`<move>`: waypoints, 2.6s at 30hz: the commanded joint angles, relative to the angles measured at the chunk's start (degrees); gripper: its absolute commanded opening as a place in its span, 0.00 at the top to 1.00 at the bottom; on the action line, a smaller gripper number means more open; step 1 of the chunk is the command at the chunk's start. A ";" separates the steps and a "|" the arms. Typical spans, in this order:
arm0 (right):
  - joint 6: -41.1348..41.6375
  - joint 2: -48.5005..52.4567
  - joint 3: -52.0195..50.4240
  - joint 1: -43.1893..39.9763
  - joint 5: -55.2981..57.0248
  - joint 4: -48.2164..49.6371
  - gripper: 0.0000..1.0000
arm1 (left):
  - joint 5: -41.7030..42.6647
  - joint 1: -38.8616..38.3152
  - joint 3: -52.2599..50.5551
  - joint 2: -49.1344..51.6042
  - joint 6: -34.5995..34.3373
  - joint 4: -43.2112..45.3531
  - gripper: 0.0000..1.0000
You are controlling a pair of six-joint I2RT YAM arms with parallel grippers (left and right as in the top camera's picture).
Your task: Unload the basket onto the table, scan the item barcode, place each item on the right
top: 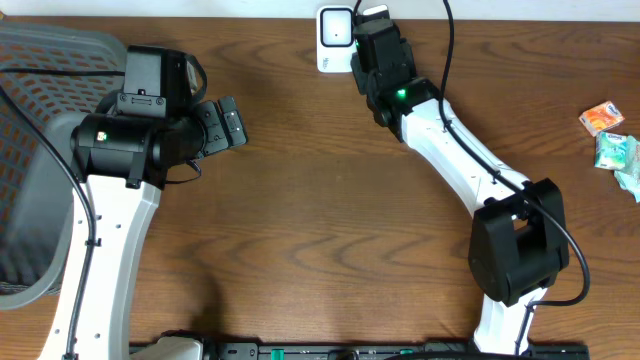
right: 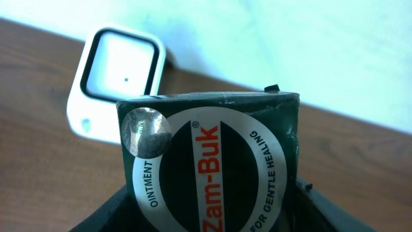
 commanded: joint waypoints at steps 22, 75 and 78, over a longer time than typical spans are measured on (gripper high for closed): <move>-16.63 17.99 31.34 -1.18 7.06 -1.81 0.73 | -0.35 0.24 0.70 0.02 0.33 -0.13 0.02; -41.42 33.33 33.99 2.43 21.00 11.58 0.81 | -0.35 0.24 0.70 0.02 0.33 -0.13 0.02; -40.02 33.33 33.99 2.08 21.03 11.63 0.80 | -0.35 0.24 0.70 0.02 0.33 -0.13 0.02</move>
